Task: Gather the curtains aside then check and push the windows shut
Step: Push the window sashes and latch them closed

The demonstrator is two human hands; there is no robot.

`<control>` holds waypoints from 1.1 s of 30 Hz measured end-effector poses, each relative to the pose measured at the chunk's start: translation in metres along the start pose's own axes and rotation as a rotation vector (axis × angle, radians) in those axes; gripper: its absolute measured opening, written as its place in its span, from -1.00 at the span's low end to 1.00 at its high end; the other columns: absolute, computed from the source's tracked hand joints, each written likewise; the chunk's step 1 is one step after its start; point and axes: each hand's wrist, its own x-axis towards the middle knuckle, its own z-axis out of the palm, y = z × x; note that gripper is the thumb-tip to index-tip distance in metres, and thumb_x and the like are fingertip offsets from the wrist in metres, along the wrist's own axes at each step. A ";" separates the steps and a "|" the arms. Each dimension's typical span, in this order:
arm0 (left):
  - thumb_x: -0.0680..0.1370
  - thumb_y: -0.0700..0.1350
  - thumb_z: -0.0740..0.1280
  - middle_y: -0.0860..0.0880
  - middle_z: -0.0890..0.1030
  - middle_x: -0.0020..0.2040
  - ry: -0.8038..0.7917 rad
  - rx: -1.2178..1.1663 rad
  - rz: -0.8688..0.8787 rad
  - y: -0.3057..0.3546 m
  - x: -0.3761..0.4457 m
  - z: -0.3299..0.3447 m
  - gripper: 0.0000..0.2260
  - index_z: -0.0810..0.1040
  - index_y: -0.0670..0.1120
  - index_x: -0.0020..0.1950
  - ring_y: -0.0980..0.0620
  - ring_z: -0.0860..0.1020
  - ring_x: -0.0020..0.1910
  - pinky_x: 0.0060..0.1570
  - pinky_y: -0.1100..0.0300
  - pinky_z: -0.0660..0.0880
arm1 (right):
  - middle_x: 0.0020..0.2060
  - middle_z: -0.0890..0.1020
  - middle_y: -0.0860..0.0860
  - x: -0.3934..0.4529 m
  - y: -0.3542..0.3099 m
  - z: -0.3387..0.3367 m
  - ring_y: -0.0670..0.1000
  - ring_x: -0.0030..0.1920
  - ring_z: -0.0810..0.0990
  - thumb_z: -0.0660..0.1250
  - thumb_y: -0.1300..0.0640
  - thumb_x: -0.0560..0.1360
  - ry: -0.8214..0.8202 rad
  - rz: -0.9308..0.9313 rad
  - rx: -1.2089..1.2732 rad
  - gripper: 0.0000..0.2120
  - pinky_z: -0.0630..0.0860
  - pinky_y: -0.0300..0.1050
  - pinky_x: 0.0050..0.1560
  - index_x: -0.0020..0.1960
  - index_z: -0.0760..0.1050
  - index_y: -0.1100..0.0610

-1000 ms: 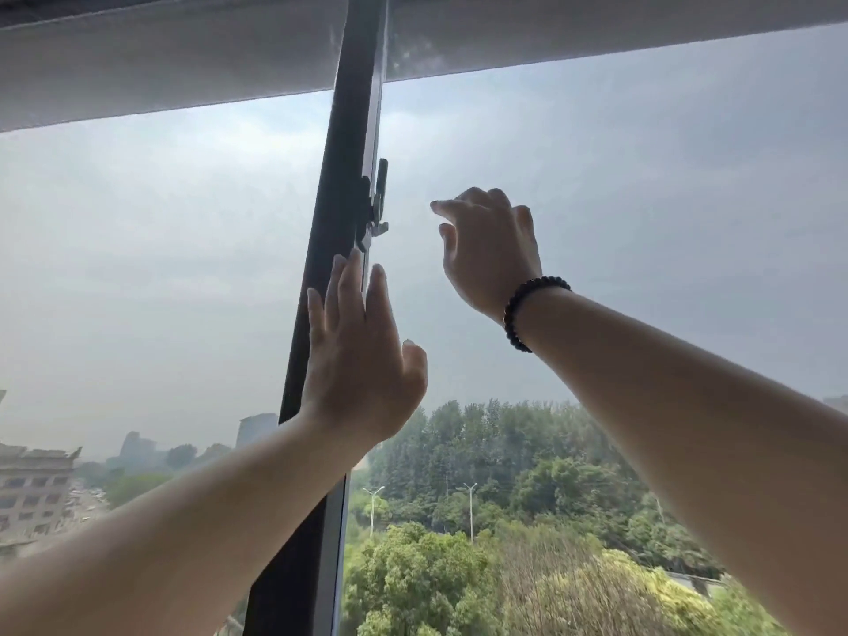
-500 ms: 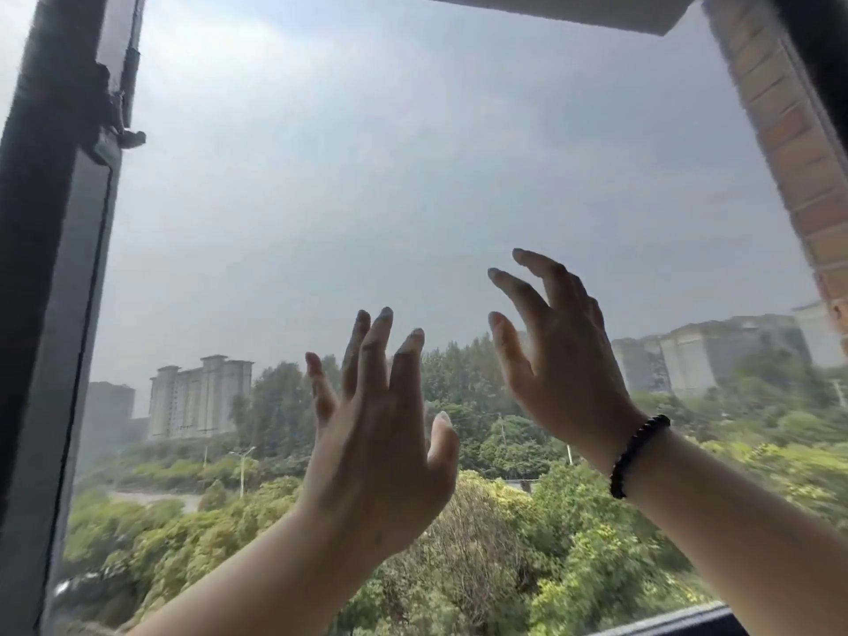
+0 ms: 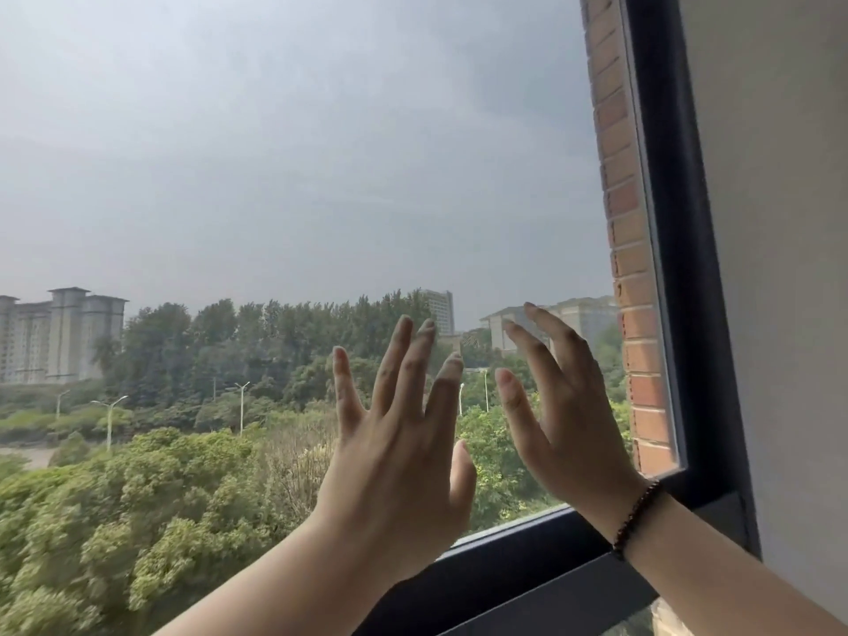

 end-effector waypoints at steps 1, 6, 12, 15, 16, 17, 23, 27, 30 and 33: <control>0.43 0.09 0.15 -0.19 0.22 0.52 -0.010 -0.003 0.006 0.009 0.004 0.008 -0.41 0.33 -0.12 0.42 -0.14 0.04 0.56 0.36 -0.45 -0.02 | 0.43 0.32 0.09 -0.005 0.011 0.000 0.03 0.44 0.27 0.07 -0.05 0.59 -0.006 0.012 0.001 -0.53 0.22 -0.06 0.41 0.40 0.36 0.15; 0.42 0.10 0.16 -0.16 0.25 0.52 -0.029 0.054 0.013 0.054 0.020 0.053 -0.41 0.36 -0.08 0.42 -0.14 0.13 0.54 0.40 -0.34 -0.03 | 0.50 0.15 0.10 -0.025 0.079 0.005 0.02 0.51 0.13 0.06 -0.08 0.59 0.015 0.046 0.052 -0.48 0.26 0.09 0.43 0.49 0.22 0.11; 0.44 0.12 0.14 -0.16 0.22 0.54 -0.054 0.159 0.041 0.082 0.035 0.096 -0.40 0.35 -0.09 0.45 -0.14 0.14 0.53 0.42 -0.29 0.00 | 0.55 -0.07 0.08 -0.040 0.151 0.016 0.02 0.54 -0.06 0.02 -0.21 0.55 0.043 0.196 0.092 -0.36 0.12 0.17 0.47 0.55 0.03 0.01; 0.44 0.11 0.15 -0.16 0.17 0.55 -0.058 0.185 0.052 0.091 0.041 0.113 -0.39 0.35 -0.08 0.46 -0.14 0.09 0.55 0.43 -0.29 -0.02 | 0.55 -0.14 0.04 -0.050 0.181 0.023 0.06 0.55 -0.10 -0.02 -0.28 0.53 -0.018 0.270 0.085 -0.33 0.10 0.28 0.45 0.56 -0.05 -0.05; 0.44 0.10 0.16 -0.16 0.16 0.56 -0.056 0.196 0.058 0.093 0.043 0.118 -0.39 0.35 -0.08 0.46 -0.14 0.08 0.55 0.43 -0.30 -0.04 | 0.55 -0.17 0.02 -0.052 0.189 0.025 0.07 0.55 -0.12 -0.02 -0.30 0.52 -0.043 0.288 0.087 -0.33 0.09 0.31 0.44 0.56 -0.07 -0.09; 0.44 0.10 0.16 -0.16 0.15 0.56 -0.056 0.203 0.062 0.098 0.046 0.124 -0.40 0.35 -0.07 0.46 -0.14 0.07 0.55 0.43 -0.30 -0.05 | 0.55 -0.19 0.00 -0.055 0.200 0.027 0.07 0.55 -0.13 -0.03 -0.31 0.51 -0.065 0.303 0.087 -0.32 0.09 0.33 0.44 0.55 -0.09 -0.12; 0.44 0.13 0.12 -0.12 0.11 0.57 -0.119 0.212 0.032 0.110 0.053 0.151 -0.39 0.32 -0.01 0.48 -0.10 0.04 0.56 0.44 -0.27 -0.08 | 0.52 -0.28 -0.11 -0.068 0.231 0.042 0.00 0.53 -0.27 -0.12 -0.43 0.45 -0.198 0.407 0.107 -0.29 -0.02 0.37 0.44 0.51 -0.24 -0.26; 0.44 0.14 0.13 -0.12 0.09 0.58 -0.120 0.230 0.043 0.102 0.052 0.160 -0.37 0.30 -0.02 0.50 -0.11 0.05 0.56 0.44 -0.28 -0.03 | 0.52 -0.33 -0.06 -0.071 0.231 0.053 0.02 0.52 -0.34 -0.15 -0.45 0.42 -0.218 0.430 0.087 -0.25 -0.13 0.35 0.46 0.50 -0.33 -0.25; 0.46 0.15 0.15 -0.12 0.09 0.58 -0.107 0.256 0.052 0.101 0.052 0.161 -0.37 0.29 -0.02 0.51 -0.11 0.05 0.56 0.44 -0.27 -0.02 | 0.53 -0.32 -0.04 -0.070 0.229 0.057 0.04 0.52 -0.33 -0.15 -0.46 0.42 -0.198 0.442 0.082 -0.25 -0.15 0.35 0.46 0.50 -0.33 -0.24; 0.48 0.16 0.16 -0.11 0.07 0.58 -0.115 0.281 0.053 0.097 0.048 0.161 -0.36 0.24 -0.02 0.53 -0.10 0.03 0.56 0.45 -0.26 -0.02 | 0.54 -0.29 -0.01 -0.071 0.226 0.059 0.07 0.53 -0.30 -0.14 -0.45 0.42 -0.189 0.432 0.079 -0.25 -0.14 0.34 0.46 0.50 -0.32 -0.24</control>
